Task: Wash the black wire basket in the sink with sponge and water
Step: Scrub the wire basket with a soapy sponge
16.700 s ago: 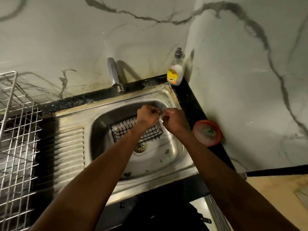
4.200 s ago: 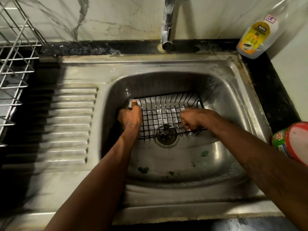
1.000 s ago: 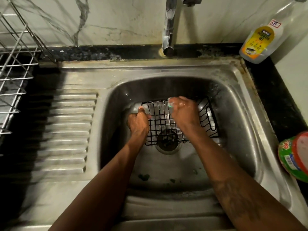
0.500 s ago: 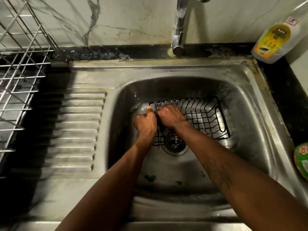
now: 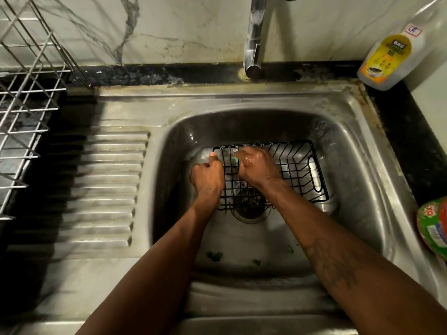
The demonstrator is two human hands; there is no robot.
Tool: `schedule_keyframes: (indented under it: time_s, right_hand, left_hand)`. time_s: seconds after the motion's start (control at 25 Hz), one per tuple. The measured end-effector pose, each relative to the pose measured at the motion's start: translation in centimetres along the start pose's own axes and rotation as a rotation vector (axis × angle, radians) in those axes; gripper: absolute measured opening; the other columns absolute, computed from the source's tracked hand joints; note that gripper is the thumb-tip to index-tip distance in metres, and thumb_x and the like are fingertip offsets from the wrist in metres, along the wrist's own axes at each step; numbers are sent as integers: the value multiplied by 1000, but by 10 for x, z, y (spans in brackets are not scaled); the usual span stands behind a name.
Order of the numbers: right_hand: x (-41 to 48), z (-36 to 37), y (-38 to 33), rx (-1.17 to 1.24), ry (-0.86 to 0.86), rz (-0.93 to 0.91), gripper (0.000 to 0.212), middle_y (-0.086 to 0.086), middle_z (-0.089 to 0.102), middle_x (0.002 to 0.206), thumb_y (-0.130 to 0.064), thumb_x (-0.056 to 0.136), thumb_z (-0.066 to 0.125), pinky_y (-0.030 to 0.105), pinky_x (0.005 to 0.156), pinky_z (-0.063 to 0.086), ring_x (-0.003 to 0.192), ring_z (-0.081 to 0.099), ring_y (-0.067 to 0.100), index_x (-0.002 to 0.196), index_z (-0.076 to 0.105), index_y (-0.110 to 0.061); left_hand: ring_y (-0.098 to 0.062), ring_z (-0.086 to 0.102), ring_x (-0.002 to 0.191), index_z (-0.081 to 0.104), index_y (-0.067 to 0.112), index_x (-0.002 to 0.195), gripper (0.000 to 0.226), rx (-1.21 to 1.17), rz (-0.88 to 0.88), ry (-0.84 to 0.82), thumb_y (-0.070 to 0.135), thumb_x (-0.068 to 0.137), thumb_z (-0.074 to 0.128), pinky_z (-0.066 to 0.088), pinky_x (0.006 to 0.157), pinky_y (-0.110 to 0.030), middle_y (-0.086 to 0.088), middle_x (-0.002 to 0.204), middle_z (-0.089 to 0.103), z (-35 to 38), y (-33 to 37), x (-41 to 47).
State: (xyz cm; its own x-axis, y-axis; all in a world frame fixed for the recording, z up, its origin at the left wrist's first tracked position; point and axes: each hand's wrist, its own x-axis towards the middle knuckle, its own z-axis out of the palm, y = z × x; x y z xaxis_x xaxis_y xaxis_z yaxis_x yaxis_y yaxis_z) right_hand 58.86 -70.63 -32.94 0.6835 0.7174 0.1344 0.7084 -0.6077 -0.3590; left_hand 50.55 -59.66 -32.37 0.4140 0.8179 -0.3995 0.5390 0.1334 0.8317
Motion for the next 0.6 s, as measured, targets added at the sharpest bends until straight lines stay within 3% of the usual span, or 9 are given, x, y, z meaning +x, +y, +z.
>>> schedule_keyframes:
  time_s: [0.08, 0.12, 0.32, 0.4, 0.48, 0.6]
  right_hand:
    - [-5, -3, 4, 29, 253, -89, 30, 10, 71, 96, 4, 79, 61, 35, 70, 57, 79, 67, 30, 103, 77, -5]
    - [-8, -5, 8, 16, 267, -111, 29, 11, 72, 93, 4, 79, 61, 35, 67, 57, 76, 68, 31, 101, 78, -5]
    - [-4, -8, 15, -163, -191, 51, 24, 8, 68, 105, -5, 87, 61, 36, 88, 56, 98, 67, 25, 105, 74, -14]
    - [-7, -6, 11, -136, -177, 116, 26, 7, 68, 103, -5, 86, 64, 34, 87, 57, 95, 67, 22, 107, 73, -17]
    - [-14, -6, 14, -103, -151, 149, 39, 8, 70, 109, -10, 84, 68, 33, 86, 58, 97, 67, 22, 122, 71, -20]
    - [-15, -8, 22, -33, -221, 214, 44, 10, 70, 119, -24, 89, 71, 26, 84, 52, 97, 67, 19, 133, 65, -21]
  left_hand:
    - [-20, 55, 54, 69, 6, 69, 53, -14, -5, 0, 50, 94, 54, 50, 59, -35, -2, 56, 59, 0, 0, 2]
    - [-20, 56, 55, 69, 6, 70, 52, -16, -4, 2, 50, 94, 54, 52, 61, -36, -3, 57, 60, 0, 0, 3]
    - [-21, 56, 56, 62, 11, 63, 51, -17, 21, 9, 49, 95, 52, 57, 68, -42, -3, 56, 57, -2, 0, 0]
    - [-21, 56, 57, 62, 12, 64, 48, -7, 16, -1, 46, 97, 53, 57, 69, -41, -3, 57, 58, -3, 2, -1]
    - [-21, 58, 57, 62, 11, 62, 49, -3, 25, 4, 47, 96, 54, 56, 66, -39, -3, 57, 59, -3, 3, -2]
    - [-19, 54, 55, 63, 11, 65, 48, 19, 23, 14, 46, 97, 53, 45, 57, -29, -2, 56, 57, -4, 4, -4]
